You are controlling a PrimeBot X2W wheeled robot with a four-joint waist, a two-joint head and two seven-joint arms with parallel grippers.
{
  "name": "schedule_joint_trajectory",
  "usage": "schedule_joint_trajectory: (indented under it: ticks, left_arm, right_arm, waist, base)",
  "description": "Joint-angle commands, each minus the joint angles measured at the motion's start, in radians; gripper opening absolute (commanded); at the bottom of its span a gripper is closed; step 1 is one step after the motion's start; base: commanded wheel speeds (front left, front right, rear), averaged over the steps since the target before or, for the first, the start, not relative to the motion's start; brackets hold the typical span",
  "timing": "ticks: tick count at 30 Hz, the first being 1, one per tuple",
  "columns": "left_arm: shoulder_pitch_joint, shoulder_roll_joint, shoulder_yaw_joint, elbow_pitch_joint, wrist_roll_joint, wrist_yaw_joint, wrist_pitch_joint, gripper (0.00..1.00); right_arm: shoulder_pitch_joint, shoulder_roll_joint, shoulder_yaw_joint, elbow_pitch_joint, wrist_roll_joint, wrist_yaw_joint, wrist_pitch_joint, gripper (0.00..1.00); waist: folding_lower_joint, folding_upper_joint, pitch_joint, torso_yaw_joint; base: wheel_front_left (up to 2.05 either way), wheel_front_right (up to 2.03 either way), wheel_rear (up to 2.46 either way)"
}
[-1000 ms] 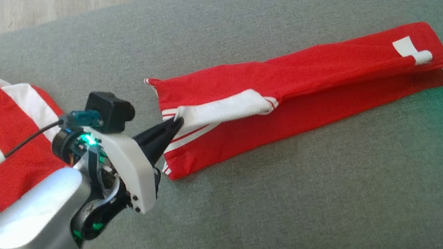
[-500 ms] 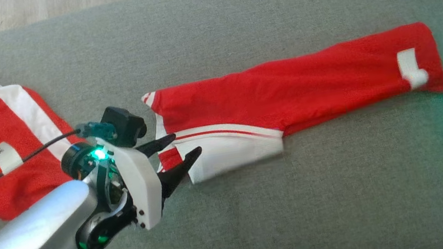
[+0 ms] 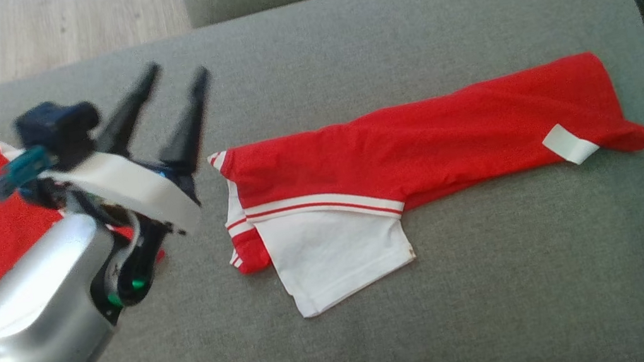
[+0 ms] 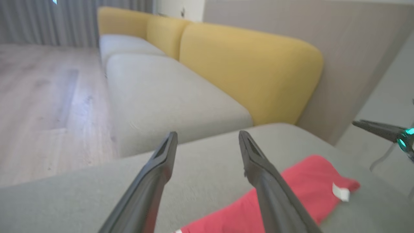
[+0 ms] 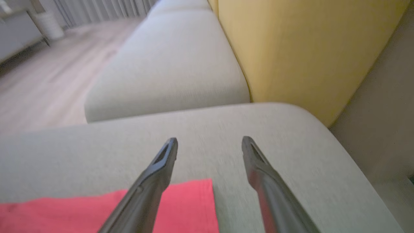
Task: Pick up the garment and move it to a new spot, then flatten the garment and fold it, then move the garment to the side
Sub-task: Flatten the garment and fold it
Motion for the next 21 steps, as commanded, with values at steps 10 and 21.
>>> schedule_joint_trajectory:
  ticks: [10, 21]
  left_arm:
    - [0.131, -0.054, 0.238, 0.044, 0.057, 0.091, -0.204, 1.00]
    - [0.493, -0.253, 0.557, 0.017, 0.413, 0.060, -0.205, 1.00]
  right_arm:
    - [0.122, 0.124, -0.120, -0.175, -0.101, -0.001, -0.302, 1.00]
    - [0.424, 0.347, -0.267, -0.375, -0.323, -0.001, -0.389, 1.00]
  waist:
    - [0.0000, -0.0001, -0.074, 0.012]
    - [0.0000, -0.0001, -0.104, 0.020]
  base:
    - [0.00, 0.00, 0.00]
    - [0.00, 0.00, 0.00]
